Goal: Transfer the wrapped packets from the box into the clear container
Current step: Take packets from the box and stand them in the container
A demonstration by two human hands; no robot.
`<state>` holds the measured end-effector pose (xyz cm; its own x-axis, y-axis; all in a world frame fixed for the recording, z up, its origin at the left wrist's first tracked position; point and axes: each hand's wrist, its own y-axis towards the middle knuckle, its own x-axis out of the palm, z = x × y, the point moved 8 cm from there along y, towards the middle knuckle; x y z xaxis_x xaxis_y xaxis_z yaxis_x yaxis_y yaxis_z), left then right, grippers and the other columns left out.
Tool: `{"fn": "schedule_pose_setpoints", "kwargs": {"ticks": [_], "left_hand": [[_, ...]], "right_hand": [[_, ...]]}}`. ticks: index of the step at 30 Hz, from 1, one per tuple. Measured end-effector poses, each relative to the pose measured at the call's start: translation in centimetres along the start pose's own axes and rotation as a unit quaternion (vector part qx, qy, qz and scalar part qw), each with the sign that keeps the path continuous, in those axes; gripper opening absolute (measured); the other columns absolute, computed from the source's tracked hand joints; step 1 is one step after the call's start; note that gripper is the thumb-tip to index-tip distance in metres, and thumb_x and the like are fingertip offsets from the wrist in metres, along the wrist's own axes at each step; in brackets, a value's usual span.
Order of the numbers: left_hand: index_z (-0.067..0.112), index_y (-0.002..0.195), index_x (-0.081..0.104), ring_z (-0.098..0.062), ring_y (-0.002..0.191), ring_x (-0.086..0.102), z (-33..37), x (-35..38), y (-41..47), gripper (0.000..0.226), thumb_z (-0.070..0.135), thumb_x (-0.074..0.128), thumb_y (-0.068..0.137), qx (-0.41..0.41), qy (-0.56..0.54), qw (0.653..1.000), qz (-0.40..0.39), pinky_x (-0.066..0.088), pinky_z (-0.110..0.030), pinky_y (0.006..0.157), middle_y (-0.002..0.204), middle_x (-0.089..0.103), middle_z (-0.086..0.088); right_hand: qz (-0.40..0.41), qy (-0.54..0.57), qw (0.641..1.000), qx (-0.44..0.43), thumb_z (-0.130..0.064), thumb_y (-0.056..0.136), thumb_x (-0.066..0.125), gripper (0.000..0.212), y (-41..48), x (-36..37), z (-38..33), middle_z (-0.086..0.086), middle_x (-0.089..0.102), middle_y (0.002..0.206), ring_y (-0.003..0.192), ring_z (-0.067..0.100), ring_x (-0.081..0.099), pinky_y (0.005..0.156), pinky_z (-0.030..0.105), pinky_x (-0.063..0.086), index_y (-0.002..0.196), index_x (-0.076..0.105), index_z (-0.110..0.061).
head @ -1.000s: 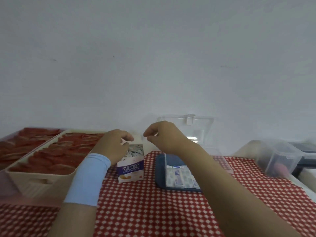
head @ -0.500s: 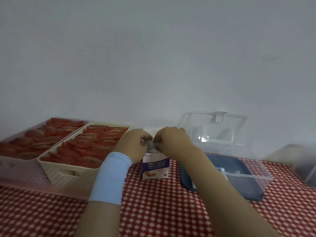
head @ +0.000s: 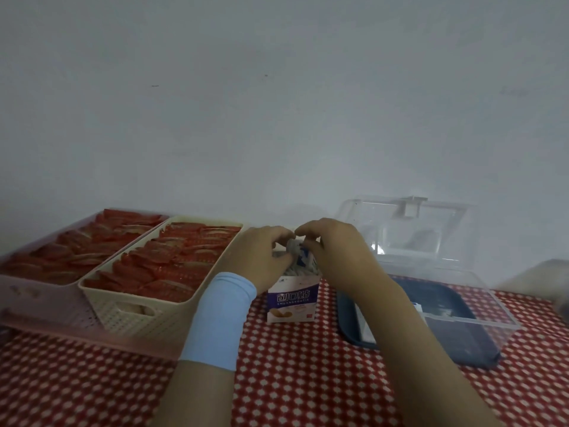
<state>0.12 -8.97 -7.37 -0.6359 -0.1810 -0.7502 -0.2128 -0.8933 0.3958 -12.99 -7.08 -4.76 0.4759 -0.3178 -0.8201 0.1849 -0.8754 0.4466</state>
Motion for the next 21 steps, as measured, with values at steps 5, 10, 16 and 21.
{"fn": "schedule_pose_setpoints", "kwargs": {"ticks": [5, 10, 16, 21], "left_hand": [[0.038, 0.095, 0.064, 0.003, 0.083, 0.058, -0.3, -0.3, -0.2, 0.016, 0.026, 0.071, 0.088, -0.029, -0.071, 0.996, 0.043, 0.048, -0.020, 0.075, 0.086, 0.062, 0.018], [0.041, 0.094, 0.063, 0.001, 0.080, 0.062, -0.5, -0.4, -0.2, 0.022, 0.026, 0.075, 0.085, -0.031, -0.099, 0.994, 0.032, 0.054, -0.026, 0.078, 0.082, 0.066, 0.016], [0.030, 0.094, 0.066, 0.002, 0.082, 0.067, -0.4, -1.2, -0.2, 0.018, 0.018, 0.075, 0.085, -0.043, -0.205, 0.976, 0.065, 0.055, -0.022, 0.078, 0.089, 0.071, 0.012], [0.022, 0.086, 0.069, -0.006, 0.071, 0.069, 0.3, -2.2, -0.3, 0.013, 0.011, 0.074, 0.085, -0.038, -0.280, 0.956, 0.082, 0.054, -0.020, 0.071, 0.078, 0.073, 0.005]], "right_hand": [[0.003, 0.073, 0.997, 0.013, -0.016, 0.101, 0.057, 0.029, -0.3, 0.2, 1.1, -0.003, 0.069, 0.117, 0.092, 0.004, 0.059, 0.077, 0.005, 0.041, 0.127, 0.068, -0.020], [-0.025, 0.084, 0.995, 0.046, -0.028, 0.095, 0.066, 0.014, -0.3, 0.9, 2.2, -0.017, 0.067, 0.088, 0.080, 0.001, 0.060, 0.077, 0.025, 0.054, 0.104, 0.076, -0.027], [0.085, 0.188, 0.976, 0.064, -0.022, 0.095, 0.066, 0.018, -0.5, -1.6, 2.4, -0.017, 0.065, 0.070, 0.070, 0.002, 0.062, 0.063, 0.018, 0.046, 0.083, 0.067, -0.035], [0.131, 0.282, 0.950, 0.036, -0.016, 0.095, 0.064, 0.015, -0.8, -2.3, 1.5, -0.013, 0.069, 0.080, 0.075, 0.001, 0.062, 0.064, 0.013, 0.050, 0.091, 0.070, -0.029]]}}
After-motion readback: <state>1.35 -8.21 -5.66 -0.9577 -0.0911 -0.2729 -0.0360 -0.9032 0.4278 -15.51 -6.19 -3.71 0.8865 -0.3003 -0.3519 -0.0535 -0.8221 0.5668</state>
